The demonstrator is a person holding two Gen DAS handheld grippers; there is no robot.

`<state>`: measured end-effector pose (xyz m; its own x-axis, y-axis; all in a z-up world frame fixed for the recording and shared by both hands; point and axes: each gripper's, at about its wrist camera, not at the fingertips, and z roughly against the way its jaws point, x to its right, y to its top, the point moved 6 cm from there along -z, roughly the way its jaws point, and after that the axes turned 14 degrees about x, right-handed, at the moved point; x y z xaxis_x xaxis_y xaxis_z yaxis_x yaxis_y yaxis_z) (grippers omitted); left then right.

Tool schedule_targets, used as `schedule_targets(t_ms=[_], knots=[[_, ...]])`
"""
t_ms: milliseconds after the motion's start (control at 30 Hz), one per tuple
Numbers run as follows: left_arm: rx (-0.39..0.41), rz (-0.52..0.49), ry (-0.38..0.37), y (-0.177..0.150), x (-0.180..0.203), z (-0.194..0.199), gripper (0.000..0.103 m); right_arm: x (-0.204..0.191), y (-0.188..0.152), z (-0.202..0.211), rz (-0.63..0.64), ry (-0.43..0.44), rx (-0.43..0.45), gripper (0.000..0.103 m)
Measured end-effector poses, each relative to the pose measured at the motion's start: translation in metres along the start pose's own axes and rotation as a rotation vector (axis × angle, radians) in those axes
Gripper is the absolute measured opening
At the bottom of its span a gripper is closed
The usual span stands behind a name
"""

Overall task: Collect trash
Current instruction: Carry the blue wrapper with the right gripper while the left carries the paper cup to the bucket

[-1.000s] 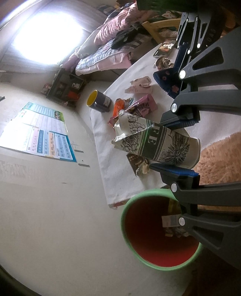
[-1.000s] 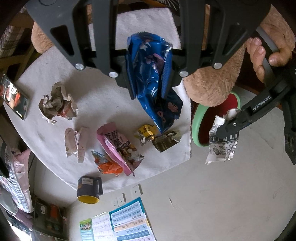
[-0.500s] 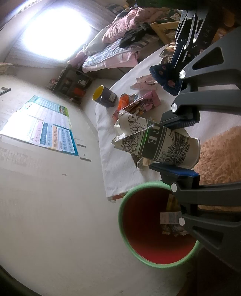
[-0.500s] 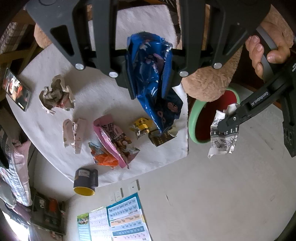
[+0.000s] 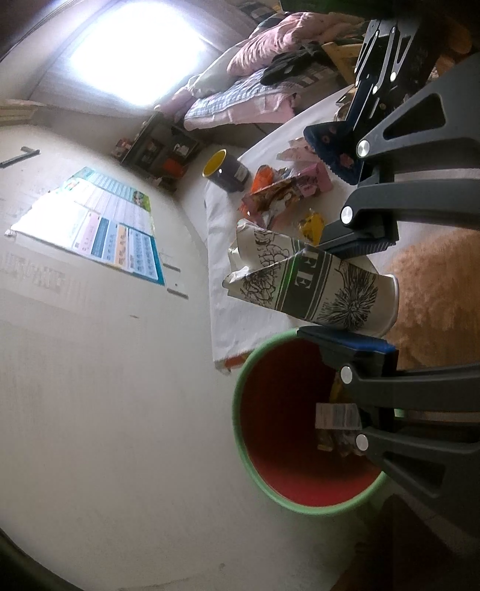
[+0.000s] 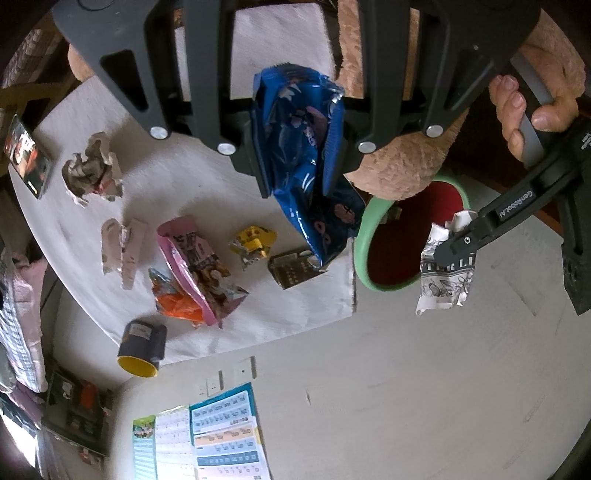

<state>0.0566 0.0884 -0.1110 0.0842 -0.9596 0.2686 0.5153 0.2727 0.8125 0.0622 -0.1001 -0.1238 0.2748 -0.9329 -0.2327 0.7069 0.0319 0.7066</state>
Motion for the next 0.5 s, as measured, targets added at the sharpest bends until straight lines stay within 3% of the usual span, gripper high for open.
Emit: schedule_targets(t_ms=[500], knots=[[0.003, 0.044, 0.058, -0.002, -0.036, 0.003, 0.033, -0.031, 0.003, -0.015, 0.05, 0.036, -0.027, 0.028]])
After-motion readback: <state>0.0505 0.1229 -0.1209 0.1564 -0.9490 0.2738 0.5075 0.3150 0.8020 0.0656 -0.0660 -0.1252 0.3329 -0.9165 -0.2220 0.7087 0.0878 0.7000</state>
